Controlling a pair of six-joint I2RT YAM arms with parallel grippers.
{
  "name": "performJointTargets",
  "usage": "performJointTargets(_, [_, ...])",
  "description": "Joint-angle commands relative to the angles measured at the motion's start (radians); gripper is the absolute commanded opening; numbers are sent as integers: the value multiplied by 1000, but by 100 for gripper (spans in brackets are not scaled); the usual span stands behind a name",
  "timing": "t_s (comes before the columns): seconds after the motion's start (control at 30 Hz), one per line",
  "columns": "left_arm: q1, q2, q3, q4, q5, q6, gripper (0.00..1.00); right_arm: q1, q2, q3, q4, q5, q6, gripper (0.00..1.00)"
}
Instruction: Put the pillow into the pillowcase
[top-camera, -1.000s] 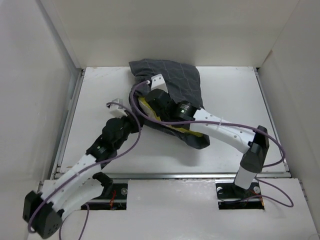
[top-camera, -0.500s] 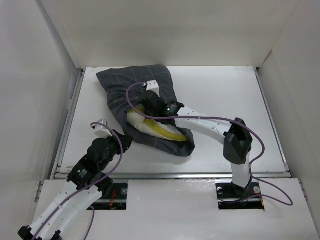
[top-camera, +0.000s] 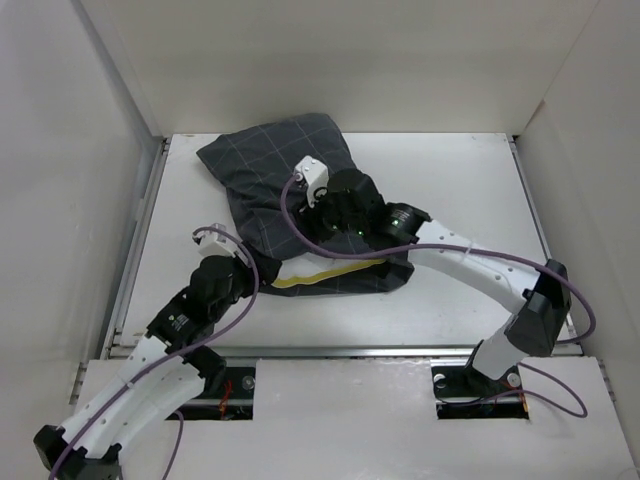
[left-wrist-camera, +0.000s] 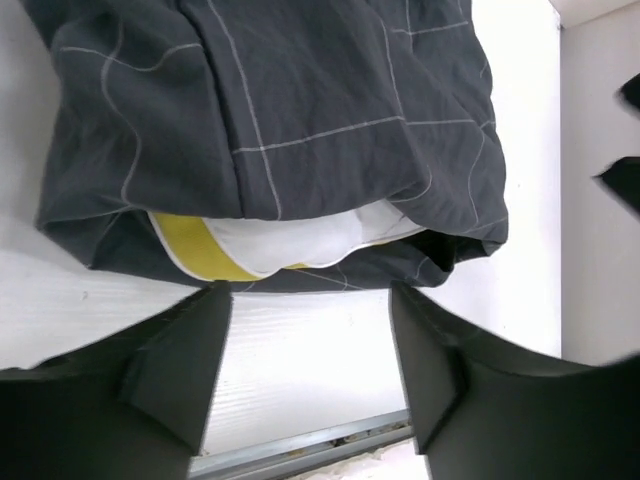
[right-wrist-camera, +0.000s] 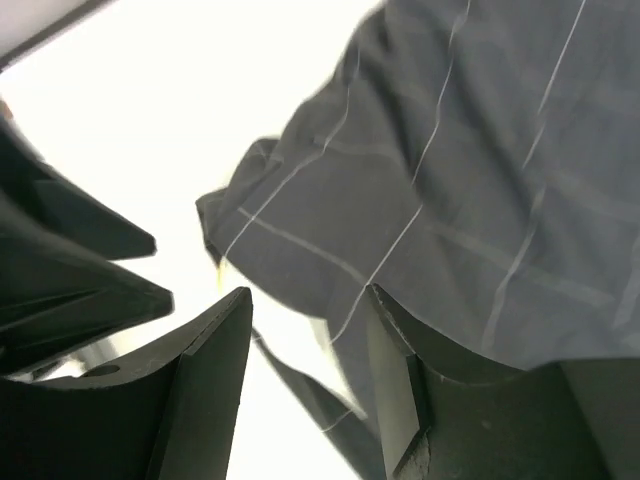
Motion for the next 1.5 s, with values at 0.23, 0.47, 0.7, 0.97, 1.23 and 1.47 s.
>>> performJointTargets(0.23, [-3,6,-157,251,160,-35,46,0,111,59,-135,-126,-363,56])
performJointTargets(0.47, [-3,116,-213,374,151,-45,43,0,266,100,-82,-4,-350,59])
performJointTargets(0.7, [-3,292,-254,645,67,-76,29,0,201,195,-126,-61,-203,0])
performJointTargets(0.97, [-3,495,-241,904,-120,-171,16,0,53,171,-235,-808,129,0])
performJointTargets(1.23, [-31,525,-155,857,-192,-153,20,-47,84,110,-241,-852,209,17])
performJointTargets(1.47, [-49,217,-233,709,-122,-104,55,-133,64,168,-383,-311,209,54])
